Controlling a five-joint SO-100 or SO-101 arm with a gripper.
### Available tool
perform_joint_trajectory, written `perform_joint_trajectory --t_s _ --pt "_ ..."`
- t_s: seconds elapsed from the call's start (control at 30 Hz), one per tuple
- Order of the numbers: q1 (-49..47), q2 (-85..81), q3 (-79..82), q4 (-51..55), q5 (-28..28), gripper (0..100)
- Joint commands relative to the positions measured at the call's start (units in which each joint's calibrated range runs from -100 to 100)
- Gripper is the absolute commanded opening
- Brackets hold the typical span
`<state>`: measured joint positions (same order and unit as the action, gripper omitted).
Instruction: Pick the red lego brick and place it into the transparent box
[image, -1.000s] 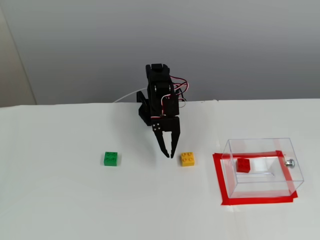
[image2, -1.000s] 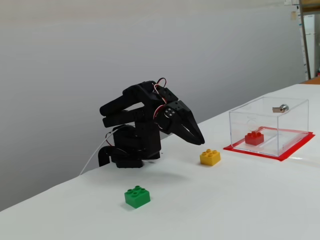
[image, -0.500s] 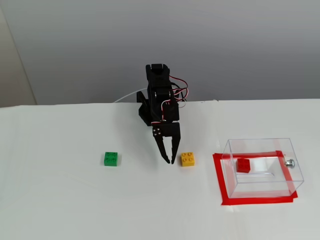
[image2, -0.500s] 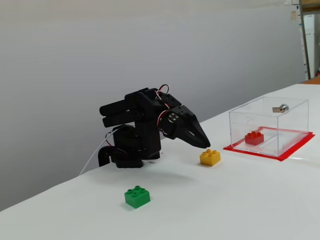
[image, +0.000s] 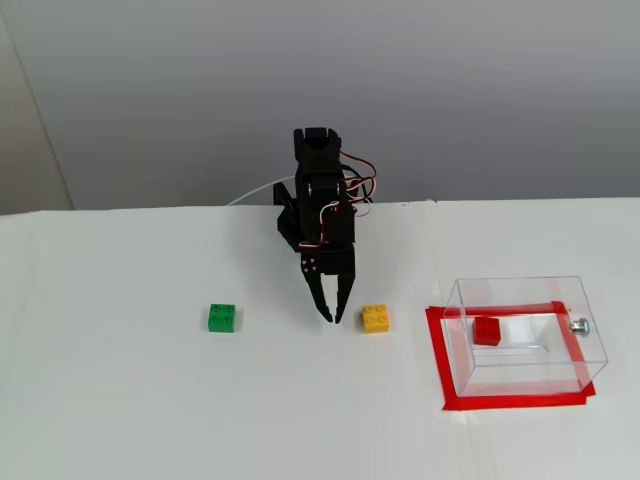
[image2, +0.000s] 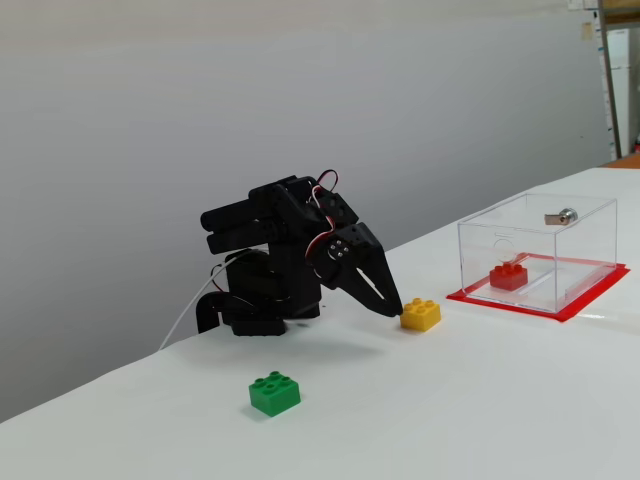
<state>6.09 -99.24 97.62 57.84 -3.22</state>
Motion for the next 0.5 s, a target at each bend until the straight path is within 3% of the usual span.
perform_joint_trajectory --t_s 0.0,0.23,0.47 --pt "-0.7 -0.6 -1.7 4.2 -0.2 2" --pt "-0.7 -0.6 -5.1 16.4 -0.3 2" --pt "-0.6 -0.6 -5.3 16.8 -0.3 2"
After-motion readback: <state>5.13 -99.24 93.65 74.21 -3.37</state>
